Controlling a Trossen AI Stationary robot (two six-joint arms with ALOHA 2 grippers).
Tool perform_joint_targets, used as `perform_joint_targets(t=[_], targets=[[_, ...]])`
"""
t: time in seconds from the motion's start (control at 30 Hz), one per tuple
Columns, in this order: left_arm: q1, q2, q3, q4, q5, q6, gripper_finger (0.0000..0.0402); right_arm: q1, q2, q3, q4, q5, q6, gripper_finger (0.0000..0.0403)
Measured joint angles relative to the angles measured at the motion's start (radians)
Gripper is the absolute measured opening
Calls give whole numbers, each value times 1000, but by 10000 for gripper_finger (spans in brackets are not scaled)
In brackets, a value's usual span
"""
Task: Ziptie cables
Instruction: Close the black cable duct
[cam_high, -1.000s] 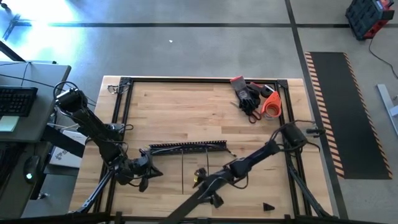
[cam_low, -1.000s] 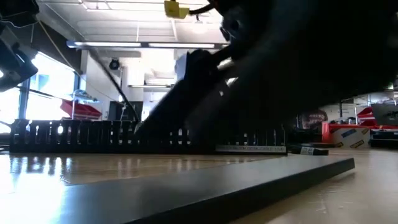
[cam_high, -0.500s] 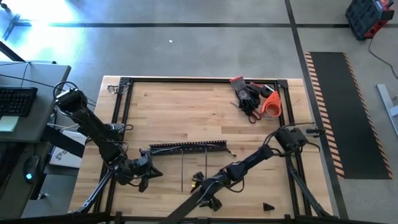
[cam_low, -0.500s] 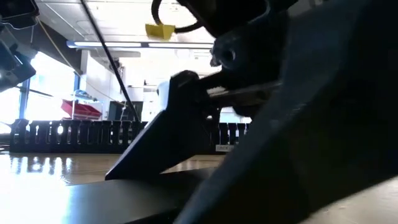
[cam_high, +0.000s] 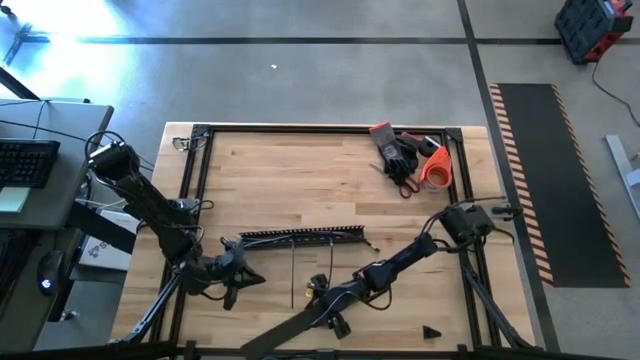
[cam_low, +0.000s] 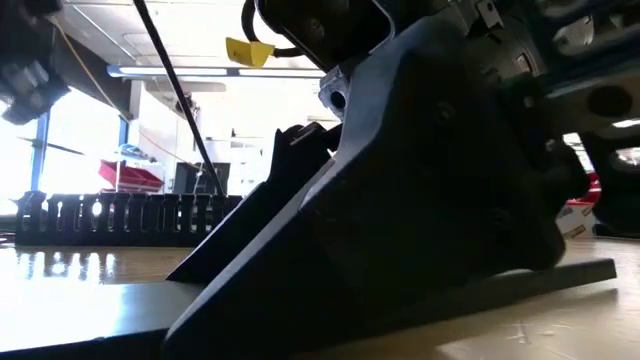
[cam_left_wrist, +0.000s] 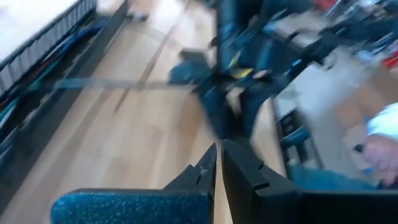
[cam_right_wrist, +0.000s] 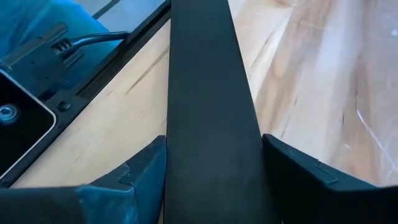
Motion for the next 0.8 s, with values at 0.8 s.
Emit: perform_joint_targets(t=[0.8], targets=[[55,-481,369,-427,-126,638,0,-164,-504,-11,-361,210,182,211]])
